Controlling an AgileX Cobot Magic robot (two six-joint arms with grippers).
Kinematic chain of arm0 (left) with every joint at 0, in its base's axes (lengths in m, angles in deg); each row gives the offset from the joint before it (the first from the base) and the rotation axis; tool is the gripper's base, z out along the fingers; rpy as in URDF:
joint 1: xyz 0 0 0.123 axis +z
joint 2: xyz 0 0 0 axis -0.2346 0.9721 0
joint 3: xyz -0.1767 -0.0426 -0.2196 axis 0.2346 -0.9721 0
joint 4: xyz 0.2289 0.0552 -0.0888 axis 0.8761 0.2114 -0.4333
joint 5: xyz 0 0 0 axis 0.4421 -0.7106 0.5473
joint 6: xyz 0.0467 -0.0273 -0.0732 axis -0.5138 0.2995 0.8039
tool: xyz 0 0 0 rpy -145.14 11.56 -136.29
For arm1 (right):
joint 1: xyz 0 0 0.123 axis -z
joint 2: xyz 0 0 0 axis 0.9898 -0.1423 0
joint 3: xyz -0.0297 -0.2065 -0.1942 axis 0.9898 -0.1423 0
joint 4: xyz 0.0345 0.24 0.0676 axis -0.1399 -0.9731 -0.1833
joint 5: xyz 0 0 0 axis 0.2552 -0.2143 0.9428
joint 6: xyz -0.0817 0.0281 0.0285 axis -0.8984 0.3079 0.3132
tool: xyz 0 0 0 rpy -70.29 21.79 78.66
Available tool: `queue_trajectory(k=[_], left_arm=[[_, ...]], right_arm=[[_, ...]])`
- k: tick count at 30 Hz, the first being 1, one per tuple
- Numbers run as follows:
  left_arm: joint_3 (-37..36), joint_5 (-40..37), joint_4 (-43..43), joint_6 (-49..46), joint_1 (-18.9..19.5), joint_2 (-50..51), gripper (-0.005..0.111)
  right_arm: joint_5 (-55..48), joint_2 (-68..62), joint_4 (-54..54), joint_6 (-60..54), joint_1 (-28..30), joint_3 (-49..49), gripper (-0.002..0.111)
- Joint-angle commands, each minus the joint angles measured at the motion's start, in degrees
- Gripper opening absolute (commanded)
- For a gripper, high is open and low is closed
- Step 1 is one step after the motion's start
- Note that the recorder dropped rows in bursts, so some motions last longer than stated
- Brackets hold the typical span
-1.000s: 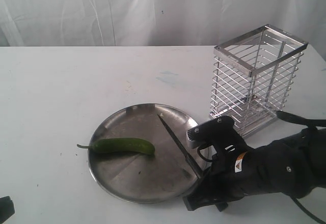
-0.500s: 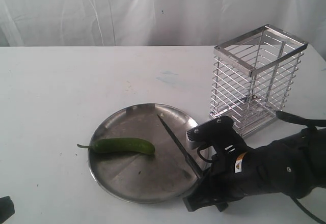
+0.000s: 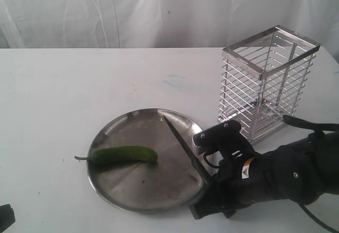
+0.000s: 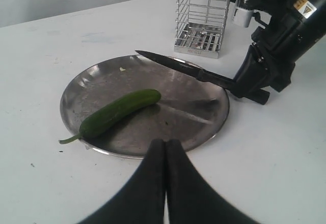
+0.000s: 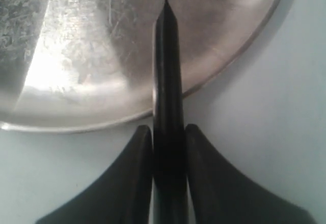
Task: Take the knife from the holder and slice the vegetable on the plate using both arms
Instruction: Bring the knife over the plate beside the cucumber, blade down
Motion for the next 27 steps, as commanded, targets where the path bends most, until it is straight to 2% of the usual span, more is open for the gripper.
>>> queue_trajectory(k=[1, 12, 13, 16, 18, 23, 27], left_arm=[[-0.27, 0.2, -0.49, -0.07, -0.11, -0.26, 0.0], [-0.27, 0.2, -0.49, -0.07, -0.11, -0.26, 0.0], [-0.27, 0.2, -0.49, -0.07, -0.11, -0.26, 0.0], [-0.27, 0.2, -0.49, -0.07, -0.11, -0.26, 0.0], [-0.27, 0.2, -0.49, -0.07, -0.11, -0.26, 0.0], [-0.27, 0.2, -0.49, -0.07, -0.11, -0.26, 0.0], [-0.27, 0.2, -0.49, -0.07, -0.11, -0.26, 0.0]], right_arm=[[-2.34, -0.74, 0.79, -1.77, -0.04, -0.09, 0.031], [-3.54, -0.74, 1.01, -2.03, -0.04, 0.82, 0.03], [-3.64, -0.74, 1.01, -2.03, -0.04, 0.82, 0.028], [-3.75, -0.74, 1.01, -2.03, -0.04, 0.82, 0.01], [-3.75, -0.42, 1.01, -2.03, -0.04, 0.82, 0.005], [-5.65, 3.76, 0.44, -1.64, -0.04, 0.82, 0.0], [-18.79, 10.21, -0.53, 1.17, -0.04, 3.46, 0.0]])
